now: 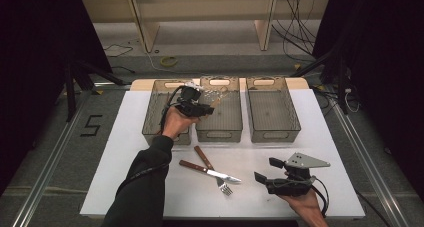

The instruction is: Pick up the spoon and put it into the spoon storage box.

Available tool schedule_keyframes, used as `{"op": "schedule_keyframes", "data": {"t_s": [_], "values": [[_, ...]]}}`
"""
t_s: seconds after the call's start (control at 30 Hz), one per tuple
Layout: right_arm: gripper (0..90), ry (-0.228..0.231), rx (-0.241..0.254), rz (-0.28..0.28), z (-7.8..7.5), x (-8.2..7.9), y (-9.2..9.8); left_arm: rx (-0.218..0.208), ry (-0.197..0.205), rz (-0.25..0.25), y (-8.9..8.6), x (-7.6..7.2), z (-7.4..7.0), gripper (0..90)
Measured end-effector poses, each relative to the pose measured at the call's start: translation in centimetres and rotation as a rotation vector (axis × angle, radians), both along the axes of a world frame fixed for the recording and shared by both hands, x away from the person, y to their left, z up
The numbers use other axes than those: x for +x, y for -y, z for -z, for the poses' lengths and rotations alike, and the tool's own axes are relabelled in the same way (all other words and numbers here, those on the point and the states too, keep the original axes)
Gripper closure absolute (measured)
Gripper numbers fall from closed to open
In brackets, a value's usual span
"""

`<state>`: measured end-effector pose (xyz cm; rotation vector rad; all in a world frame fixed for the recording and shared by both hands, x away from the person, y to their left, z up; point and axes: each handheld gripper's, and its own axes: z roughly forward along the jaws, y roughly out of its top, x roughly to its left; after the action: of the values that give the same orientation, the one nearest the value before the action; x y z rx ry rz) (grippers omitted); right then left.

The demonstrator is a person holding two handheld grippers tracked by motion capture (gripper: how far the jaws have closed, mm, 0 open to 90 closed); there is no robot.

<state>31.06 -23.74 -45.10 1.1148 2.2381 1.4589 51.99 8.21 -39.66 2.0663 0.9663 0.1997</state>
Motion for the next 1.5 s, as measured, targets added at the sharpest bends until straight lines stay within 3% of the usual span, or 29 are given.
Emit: {"op": "schedule_keyframes", "data": {"t_s": [0.5,1.1,1.33,1.5], "values": [[22.2,-0.002,-0.005,-0.006,0.0,0.0,-0.1,0.018,-0.045,-0.031,0.8,0.9,1.2,74.8],[22.2,-0.002,-0.006,-0.007,0.0,0.0,-0.2,0.049,-0.095,-0.033,1.2,1.0,2.3,73.1],[22.2,-0.002,-0.006,-0.006,0.0,0.0,-0.1,0.018,-0.098,-0.034,0.9,0.8,1.4,44.4],[22.2,-0.002,-0.006,-0.006,0.0,0.0,-0.2,0.004,-0.068,-0.015,0.3,-0.1,0.4,39.5]]}}
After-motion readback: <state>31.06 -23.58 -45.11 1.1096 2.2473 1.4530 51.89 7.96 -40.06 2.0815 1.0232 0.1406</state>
